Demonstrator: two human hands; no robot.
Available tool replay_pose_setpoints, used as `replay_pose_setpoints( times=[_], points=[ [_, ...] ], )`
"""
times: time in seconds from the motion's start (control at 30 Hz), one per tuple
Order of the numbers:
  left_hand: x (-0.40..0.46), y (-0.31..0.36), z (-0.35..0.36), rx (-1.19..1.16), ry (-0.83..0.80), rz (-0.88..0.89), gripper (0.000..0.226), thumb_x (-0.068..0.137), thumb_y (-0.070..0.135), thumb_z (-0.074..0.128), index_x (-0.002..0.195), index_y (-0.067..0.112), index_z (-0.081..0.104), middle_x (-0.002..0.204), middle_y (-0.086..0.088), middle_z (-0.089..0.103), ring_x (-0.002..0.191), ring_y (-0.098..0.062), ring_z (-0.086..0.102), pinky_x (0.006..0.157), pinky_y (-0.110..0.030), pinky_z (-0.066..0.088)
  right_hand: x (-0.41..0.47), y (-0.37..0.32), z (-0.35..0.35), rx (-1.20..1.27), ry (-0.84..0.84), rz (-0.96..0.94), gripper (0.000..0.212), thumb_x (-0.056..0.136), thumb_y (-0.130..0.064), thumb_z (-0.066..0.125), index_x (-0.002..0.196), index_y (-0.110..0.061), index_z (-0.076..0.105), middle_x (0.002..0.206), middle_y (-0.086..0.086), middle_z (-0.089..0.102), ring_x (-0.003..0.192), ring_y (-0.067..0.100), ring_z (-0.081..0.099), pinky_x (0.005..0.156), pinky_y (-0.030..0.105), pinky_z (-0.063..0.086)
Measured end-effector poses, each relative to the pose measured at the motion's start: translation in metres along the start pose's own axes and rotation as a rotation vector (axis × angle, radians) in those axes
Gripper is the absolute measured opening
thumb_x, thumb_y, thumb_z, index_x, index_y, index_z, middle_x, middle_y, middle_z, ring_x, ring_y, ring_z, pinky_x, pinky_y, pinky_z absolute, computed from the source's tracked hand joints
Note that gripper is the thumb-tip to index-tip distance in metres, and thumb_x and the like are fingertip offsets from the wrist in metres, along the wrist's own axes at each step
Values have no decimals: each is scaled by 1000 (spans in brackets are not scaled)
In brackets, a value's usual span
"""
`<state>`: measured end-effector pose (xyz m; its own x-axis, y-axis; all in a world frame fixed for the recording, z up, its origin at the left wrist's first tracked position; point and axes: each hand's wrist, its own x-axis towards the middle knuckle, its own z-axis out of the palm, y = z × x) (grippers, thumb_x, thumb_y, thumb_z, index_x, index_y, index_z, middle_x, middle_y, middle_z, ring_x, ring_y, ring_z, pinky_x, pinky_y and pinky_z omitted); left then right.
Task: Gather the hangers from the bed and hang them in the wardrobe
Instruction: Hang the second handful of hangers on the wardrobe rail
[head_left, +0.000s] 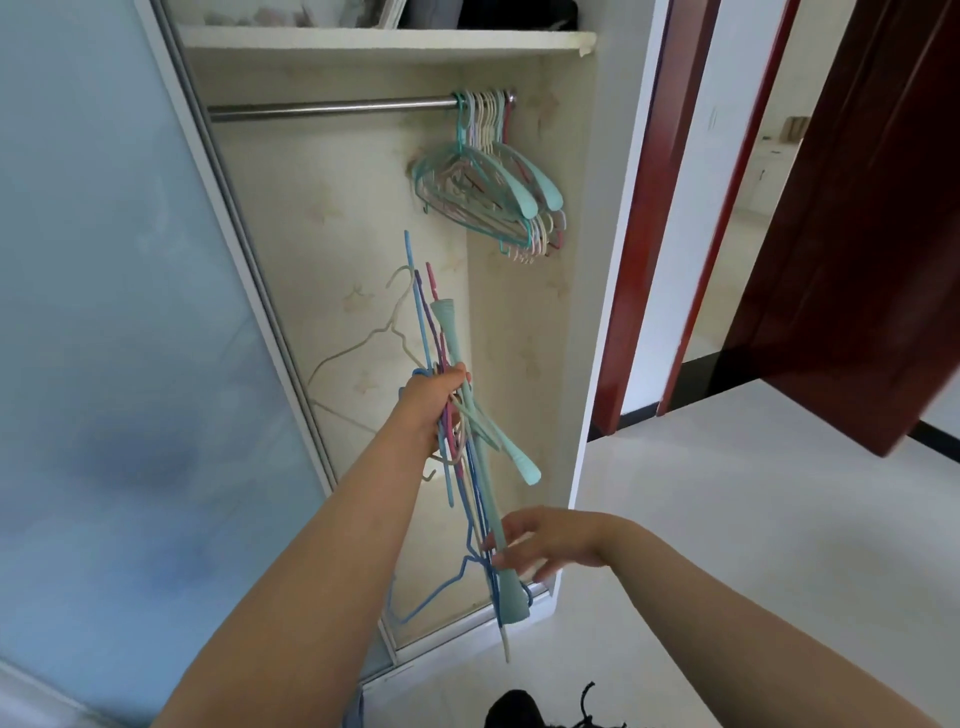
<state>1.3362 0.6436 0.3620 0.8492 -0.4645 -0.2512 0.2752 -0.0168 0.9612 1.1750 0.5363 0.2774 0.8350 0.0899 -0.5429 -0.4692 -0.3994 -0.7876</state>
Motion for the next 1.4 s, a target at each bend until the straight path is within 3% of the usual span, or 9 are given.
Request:
replay_pose_setpoints(
  times=[0.27,0.47,0.53,0.63,0.73,0.93,1.03,1.27,1.4],
  points=[
    [14,5,-3,-28,-127,-62,32,93,31,58,118,12,65,34,5,30,26,-8,32,32,-13,29,-6,15,-9,242,59,-61,20,99,-33,48,108,-20,60,119,5,57,106,25,64,93,43,52],
    [34,-2,-3,-119,-110,-91,31,100,29,49,78,12,63,62,-1,49,25,-7,30,31,-12,28,-23,30,-60,491,167,-7,35,100,-29,44,127,-6,50,125,9,53,95,29,68,86,44,55],
    [41,-6,-2,-106,-86,-102,35,99,30,51,70,10,54,53,0,46,25,-7,32,31,-12,28,-25,25,-80,476,242,-20,31,101,-30,43,117,-6,52,119,8,57,79,25,65,80,40,56],
    [47,-6,0,-93,-108,-115,37,100,30,49,68,10,48,36,5,39,25,-6,32,30,-12,29,-19,7,-102,505,359,-90,28,104,-25,34,92,-6,50,89,12,57,56,20,45,62,35,49],
    [56,0,1,-94,-95,-103,36,100,28,49,69,11,47,36,6,41,25,-6,34,30,-11,30,-5,-14,-122,454,477,-79,32,104,-23,30,97,-3,54,71,7,50,47,16,37,50,29,39],
    [76,25,-6,-128,-50,-82,36,99,28,49,68,10,45,33,4,39,24,-7,33,30,-10,29,40,-77,-152,404,567,-184,20,96,-13,40,110,-12,54,80,6,50,40,15,40,50,31,32],
    [83,44,-5,-161,-37,-39,35,100,26,48,69,10,47,32,6,39,23,-5,32,30,-10,28,53,-126,-169,379,600,-309,38,91,-6,40,123,-24,42,82,8,54,36,16,44,51,31,35],
    [99,76,-15,-242,5,38,35,102,21,43,69,10,42,32,7,38,22,-4,34,30,-8,27,81,-214,-215,332,656,-469,48,100,-4,34,146,-13,30,85,3,54,31,10,41,40,23,41],
    [105,92,-16,-234,40,61,34,101,21,44,69,10,44,32,6,40,23,-4,35,29,-10,27,91,-257,-241,339,562,-554,45,98,4,33,140,-11,35,89,4,51,43,10,44,44,22,46]
  ],
)
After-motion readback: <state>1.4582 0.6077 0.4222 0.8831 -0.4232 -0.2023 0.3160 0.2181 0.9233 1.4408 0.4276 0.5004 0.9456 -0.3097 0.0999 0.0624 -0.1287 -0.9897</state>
